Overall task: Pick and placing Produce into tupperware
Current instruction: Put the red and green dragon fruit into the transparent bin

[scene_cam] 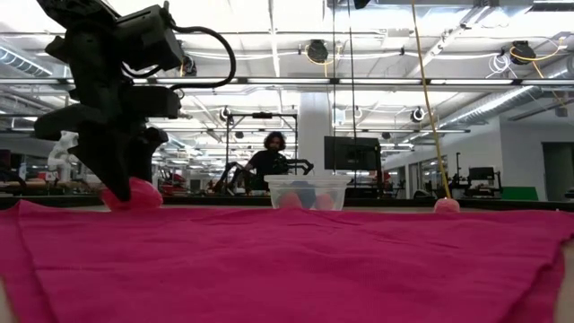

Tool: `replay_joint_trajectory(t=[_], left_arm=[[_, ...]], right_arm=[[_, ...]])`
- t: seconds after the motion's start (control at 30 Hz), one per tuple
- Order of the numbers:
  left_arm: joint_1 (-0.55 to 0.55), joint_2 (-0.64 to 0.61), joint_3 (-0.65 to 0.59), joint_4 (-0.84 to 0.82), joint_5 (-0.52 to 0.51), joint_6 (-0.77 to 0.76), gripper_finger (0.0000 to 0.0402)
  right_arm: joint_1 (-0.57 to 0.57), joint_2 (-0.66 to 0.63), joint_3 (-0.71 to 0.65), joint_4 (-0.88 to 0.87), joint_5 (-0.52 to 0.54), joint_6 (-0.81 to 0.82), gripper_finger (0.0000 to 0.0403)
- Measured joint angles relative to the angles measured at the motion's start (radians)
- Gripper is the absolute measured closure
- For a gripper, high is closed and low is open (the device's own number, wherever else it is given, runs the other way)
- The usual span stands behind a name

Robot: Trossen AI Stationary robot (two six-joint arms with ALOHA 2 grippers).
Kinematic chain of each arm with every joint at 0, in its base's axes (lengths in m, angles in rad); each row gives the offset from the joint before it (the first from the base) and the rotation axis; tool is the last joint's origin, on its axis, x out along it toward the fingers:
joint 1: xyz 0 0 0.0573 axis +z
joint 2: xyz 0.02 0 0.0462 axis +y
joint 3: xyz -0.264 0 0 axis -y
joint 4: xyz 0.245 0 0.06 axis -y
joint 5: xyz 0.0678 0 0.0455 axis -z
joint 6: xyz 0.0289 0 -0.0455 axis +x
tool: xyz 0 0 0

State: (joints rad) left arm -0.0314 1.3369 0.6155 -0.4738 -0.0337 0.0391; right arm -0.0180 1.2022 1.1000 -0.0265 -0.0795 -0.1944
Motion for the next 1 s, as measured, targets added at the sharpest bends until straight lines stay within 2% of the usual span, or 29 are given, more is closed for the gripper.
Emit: replay_joint_trajectory(t=[0.3, 0.47, 0.6, 0.7, 0.8, 1.0], left_arm=[[0.0, 0.0, 0.005, 0.004, -0.021, -0.012, 0.0176], [0.0, 0.0, 0.047, 0.003, -0.061, 0.016, 0.0178], [0.0, 0.0, 0.105, 0.003, -0.115, 0.083, 0.0186], [0.0, 0.0, 0.16, 0.012, -0.208, 0.144, 0.0185], [0.011, 0.0, 0.2, 0.089, -0.267, 0.21, 0.0178], [0.067, 0.004, 0.223, 0.298, -0.248, 0.335, 0.0173]], right_arm=[[0.0, 0.0, 0.0, 0.0, 0.0, 0.0, 0.0183], [0.0, 0.0, 0.0, 0.0, 0.0, 0.0, 0.0183], [0.0, 0.0, 0.0, 0.005, 0.0, -0.001, 0.0183], [0.0, 0.0, 0.0, 0.031, 0.0, -0.019, 0.0183], [0.0, 0.0, 0.0, 0.092, 0.005, -0.061, 0.0183], [-0.001, 0.0, 0.0, 0.233, 0.123, -0.164, 0.0183]])
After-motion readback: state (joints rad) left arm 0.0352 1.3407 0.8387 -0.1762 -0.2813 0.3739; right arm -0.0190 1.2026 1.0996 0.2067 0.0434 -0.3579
